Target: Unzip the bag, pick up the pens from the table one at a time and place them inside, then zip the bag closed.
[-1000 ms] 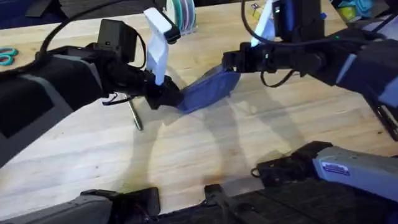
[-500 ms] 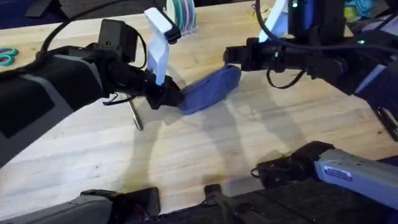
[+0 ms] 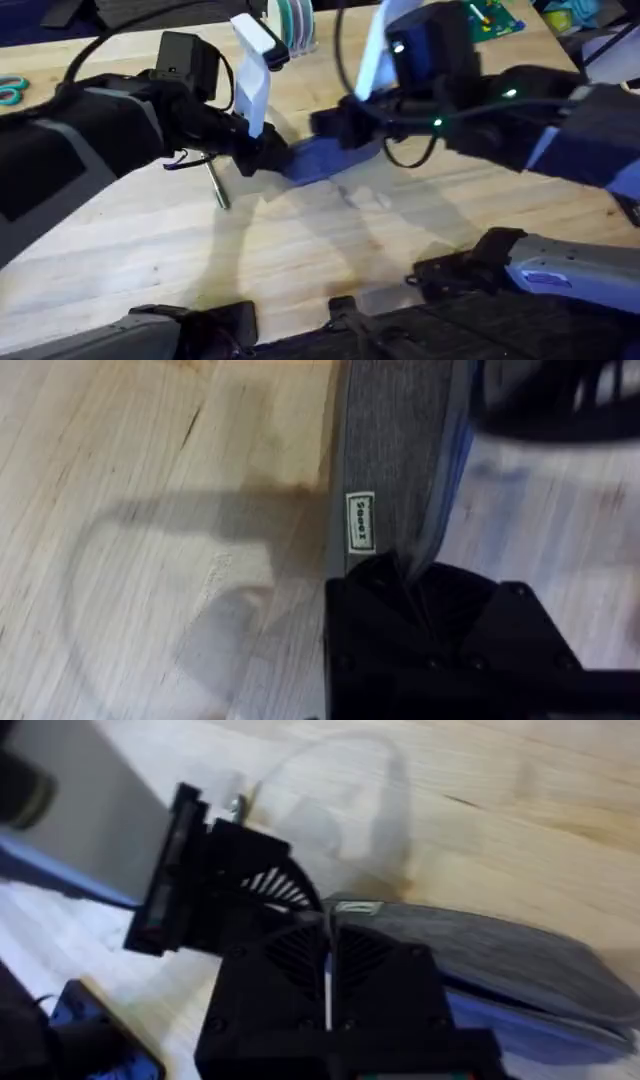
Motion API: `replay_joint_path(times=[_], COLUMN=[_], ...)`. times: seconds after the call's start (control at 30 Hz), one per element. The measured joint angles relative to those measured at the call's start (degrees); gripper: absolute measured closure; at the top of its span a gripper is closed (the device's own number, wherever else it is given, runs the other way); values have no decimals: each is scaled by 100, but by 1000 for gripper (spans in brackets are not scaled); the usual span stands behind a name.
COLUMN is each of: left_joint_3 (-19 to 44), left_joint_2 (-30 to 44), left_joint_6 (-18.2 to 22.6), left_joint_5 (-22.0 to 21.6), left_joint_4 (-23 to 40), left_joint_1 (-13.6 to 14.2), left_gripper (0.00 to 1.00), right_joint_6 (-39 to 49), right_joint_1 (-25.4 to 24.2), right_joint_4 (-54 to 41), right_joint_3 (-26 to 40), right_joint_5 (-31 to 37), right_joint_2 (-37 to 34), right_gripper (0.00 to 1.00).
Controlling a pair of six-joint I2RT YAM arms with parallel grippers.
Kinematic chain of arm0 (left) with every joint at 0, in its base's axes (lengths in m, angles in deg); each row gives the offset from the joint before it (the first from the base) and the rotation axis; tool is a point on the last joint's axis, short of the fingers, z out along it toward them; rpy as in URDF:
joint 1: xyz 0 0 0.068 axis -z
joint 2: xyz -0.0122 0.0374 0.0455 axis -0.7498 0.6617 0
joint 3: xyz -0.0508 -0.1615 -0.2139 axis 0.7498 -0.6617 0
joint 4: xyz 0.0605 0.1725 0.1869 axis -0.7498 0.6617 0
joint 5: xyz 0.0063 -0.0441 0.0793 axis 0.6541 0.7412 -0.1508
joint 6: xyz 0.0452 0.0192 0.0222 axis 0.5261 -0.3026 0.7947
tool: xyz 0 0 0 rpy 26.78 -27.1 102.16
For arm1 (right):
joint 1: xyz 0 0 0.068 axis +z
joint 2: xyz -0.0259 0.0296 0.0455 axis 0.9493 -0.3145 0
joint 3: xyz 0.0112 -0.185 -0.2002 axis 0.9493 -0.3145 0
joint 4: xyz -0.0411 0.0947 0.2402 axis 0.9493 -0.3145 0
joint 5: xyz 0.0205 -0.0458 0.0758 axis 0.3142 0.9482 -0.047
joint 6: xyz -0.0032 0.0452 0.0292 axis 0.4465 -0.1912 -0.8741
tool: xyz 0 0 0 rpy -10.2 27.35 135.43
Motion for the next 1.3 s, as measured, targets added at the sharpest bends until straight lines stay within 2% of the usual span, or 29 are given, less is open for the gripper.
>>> replay_joint_path(times=[0.13,0.3,0.73,0.77,0.83,0.87,0.9,0.97,1.1,1.3], left_joint_3=[0,0,2,2,2,2,2,2,2,2], left_joint_2=[0,0,0,0,-2,-2,-2,-2,-2,-2], left_joint_6=[0,0,2,2,50,117,134,129,105,105], left_joint_5=[12,10,-8,-9,55,130,140,134,73,52], left_joint_4=[4,20,4,3,15,43,59,43,0,-4], left_joint_1=[0,-2,-33,-33,-46,-96,-103,-96,-33,-22], left_gripper=[958,959,958,958,957,957,957,958,958,958], right_joint_6=[-2,-7,-496,-534,-524,-400,-350,-227,-60,211], right_joint_1=[399,671,879,879,877,730,683,615,582,157], right_joint_4=[274,425,625,634,680,511,417,192,-291,-910], right_joint_3=[0,-3,-15,-15,-15,-17,-17,-17,4,13], right_joint_5=[54,170,197,177,194,397,459,440,212,184], right_joint_2=[-138,-149,-149,-149,-136,-118,-87,85,806,1817], right_gripper=[969,969,968,907,642,201,76,10,4,4])
